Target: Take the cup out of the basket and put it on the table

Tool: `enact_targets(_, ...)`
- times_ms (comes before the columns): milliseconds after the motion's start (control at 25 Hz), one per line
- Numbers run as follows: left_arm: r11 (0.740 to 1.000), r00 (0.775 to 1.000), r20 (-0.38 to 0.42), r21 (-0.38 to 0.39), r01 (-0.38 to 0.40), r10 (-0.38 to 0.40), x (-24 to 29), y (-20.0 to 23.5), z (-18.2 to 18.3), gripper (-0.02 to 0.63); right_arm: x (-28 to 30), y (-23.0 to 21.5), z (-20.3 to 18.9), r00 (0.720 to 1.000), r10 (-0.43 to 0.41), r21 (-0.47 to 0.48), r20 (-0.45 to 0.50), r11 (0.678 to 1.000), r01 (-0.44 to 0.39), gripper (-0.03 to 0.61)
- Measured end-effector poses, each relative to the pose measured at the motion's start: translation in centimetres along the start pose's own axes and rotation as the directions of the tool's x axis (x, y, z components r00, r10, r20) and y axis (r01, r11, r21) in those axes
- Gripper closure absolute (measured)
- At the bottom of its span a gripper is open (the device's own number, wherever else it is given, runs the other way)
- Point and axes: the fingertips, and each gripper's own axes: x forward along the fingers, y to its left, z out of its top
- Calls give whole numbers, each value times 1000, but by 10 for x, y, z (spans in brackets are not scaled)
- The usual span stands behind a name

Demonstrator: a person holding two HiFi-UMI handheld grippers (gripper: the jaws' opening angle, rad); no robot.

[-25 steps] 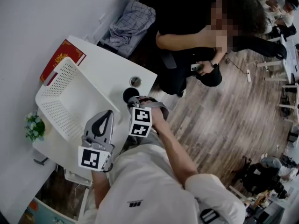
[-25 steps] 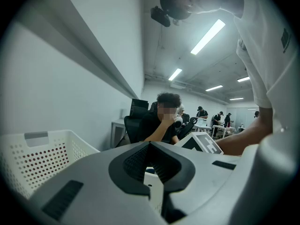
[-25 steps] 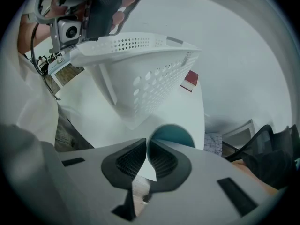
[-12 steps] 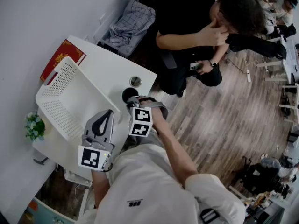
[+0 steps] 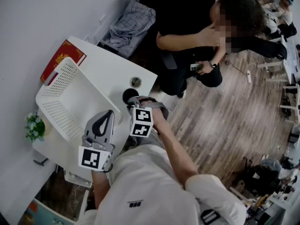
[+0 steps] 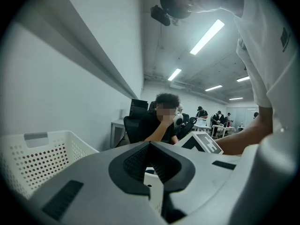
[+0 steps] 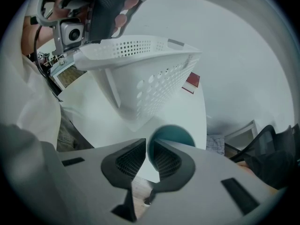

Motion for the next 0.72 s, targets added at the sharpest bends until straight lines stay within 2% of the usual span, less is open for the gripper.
enact_targets(720,1000,1000,13,5,3,-3,-2,-3,5,604,-17,-2,-3,999,-43,11,25,999,43,543)
